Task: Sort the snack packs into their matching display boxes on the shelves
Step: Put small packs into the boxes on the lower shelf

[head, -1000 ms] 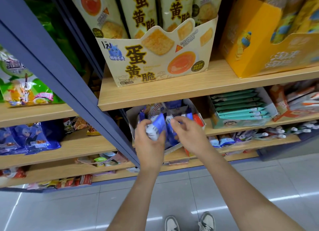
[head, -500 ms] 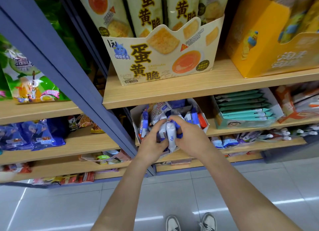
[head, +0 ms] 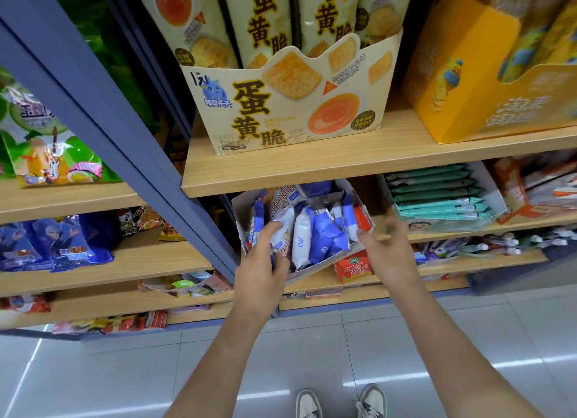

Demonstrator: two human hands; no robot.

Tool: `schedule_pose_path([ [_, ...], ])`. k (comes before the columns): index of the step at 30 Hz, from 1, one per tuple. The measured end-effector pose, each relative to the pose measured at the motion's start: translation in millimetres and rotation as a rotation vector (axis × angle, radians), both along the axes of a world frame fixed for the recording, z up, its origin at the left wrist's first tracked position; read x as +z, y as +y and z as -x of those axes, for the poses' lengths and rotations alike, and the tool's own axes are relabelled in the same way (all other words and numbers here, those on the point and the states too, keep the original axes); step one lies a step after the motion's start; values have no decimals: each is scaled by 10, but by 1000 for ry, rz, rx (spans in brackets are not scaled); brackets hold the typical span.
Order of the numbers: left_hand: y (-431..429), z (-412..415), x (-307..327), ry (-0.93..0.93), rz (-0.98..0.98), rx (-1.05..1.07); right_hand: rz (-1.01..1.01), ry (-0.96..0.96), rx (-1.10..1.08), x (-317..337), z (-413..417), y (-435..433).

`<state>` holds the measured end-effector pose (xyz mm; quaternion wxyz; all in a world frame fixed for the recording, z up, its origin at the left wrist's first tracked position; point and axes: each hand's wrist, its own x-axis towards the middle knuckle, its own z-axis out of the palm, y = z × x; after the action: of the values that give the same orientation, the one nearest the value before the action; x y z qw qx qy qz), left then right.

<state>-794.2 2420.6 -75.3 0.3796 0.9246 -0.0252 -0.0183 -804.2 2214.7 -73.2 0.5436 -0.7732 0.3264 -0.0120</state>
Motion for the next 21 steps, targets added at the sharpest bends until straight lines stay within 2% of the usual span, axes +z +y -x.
schedule_pose_path([
  [4,30,77,-28,-87,-68,-28,-377,155,-37,-91,158,373],
  [6,31,95,-52,-114,-124,-49,-409,151,-54,-142,83,560],
  [10,-5,85,-52,-93,-171,-79,-24,182,53,-227,-67,597],
  [14,-157,108,-47,-81,-130,-100,192,160,151,-169,-148,329],
  [18,-372,161,-51,28,149,-7,432,149,227,-116,-403,7],
  [21,-475,129,-24,130,314,42,476,81,213,-113,-590,-140],
])
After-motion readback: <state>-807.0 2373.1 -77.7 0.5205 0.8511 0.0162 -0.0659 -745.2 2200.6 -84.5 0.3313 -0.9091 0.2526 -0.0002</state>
